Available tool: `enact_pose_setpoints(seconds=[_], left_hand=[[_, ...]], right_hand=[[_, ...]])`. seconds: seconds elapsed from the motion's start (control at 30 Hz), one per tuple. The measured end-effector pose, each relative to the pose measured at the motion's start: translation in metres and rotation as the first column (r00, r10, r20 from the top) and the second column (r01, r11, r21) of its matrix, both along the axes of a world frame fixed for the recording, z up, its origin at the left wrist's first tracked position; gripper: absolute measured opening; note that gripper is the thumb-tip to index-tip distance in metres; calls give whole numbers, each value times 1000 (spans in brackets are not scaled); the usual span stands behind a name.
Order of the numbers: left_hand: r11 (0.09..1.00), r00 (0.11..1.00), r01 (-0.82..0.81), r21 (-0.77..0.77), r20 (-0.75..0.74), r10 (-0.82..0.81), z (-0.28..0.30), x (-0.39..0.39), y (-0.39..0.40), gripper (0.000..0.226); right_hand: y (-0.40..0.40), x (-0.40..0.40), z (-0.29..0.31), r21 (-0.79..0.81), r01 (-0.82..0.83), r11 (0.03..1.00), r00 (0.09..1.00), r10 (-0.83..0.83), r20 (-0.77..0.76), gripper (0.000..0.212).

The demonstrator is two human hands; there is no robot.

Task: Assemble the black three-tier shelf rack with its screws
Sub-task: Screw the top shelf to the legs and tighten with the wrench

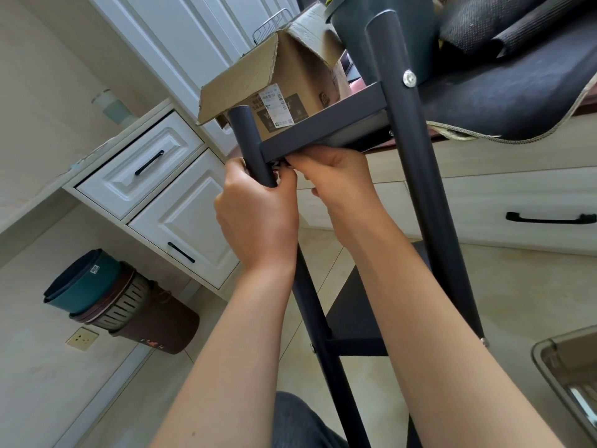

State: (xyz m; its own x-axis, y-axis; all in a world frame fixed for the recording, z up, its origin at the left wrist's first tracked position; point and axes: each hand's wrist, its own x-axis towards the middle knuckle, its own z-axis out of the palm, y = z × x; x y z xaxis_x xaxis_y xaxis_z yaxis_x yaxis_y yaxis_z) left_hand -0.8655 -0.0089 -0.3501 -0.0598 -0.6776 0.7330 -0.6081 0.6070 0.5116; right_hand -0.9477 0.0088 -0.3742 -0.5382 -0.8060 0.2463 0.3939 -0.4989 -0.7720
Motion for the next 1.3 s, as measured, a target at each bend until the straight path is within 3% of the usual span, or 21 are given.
enact_pose_setpoints(seconds=[0.2, 0.37, 0.5, 0.6, 0.7, 0.87, 1.07, 1.3], left_hand=[[999, 1000, 12, 35, -28, -11, 1, 0, 0, 22], [979, 983, 72, 190, -181, -37, 2, 0, 3, 27], [879, 931, 215, 426, -362, -52, 1, 4, 5, 24], [790, 888, 340, 510, -452, -91, 1, 8, 9, 12], [782, 867, 387, 489, -481, -128, 0, 10, 11, 25], [760, 822, 448, 470, -551, -144, -4, 16, 16, 34], [878, 825, 355, 321, -549, -133, -12, 27, 30, 35], [921, 791, 282, 267, -609, -66, -18, 33, 40, 36]], right_hand=[[3, 1, 4, 19, 3, 1000, 1000, -3, -12, 20], [12, 1, 9, 64, 36, 997, 998, -31, -63, 23], [28, -2, 12, 125, -59, 990, 998, 60, -6, 7], [38, -1, 17, 105, -164, 981, 983, 153, 106, 15], [44, 3, 27, 35, -223, 974, 965, 215, 151, 23], [50, 11, 39, 67, -173, 983, 968, 157, 196, 30], [56, 26, 41, 112, -142, 984, 982, 125, 142, 31], [57, 34, 47, 142, -192, 971, 975, 172, 144, 36]])
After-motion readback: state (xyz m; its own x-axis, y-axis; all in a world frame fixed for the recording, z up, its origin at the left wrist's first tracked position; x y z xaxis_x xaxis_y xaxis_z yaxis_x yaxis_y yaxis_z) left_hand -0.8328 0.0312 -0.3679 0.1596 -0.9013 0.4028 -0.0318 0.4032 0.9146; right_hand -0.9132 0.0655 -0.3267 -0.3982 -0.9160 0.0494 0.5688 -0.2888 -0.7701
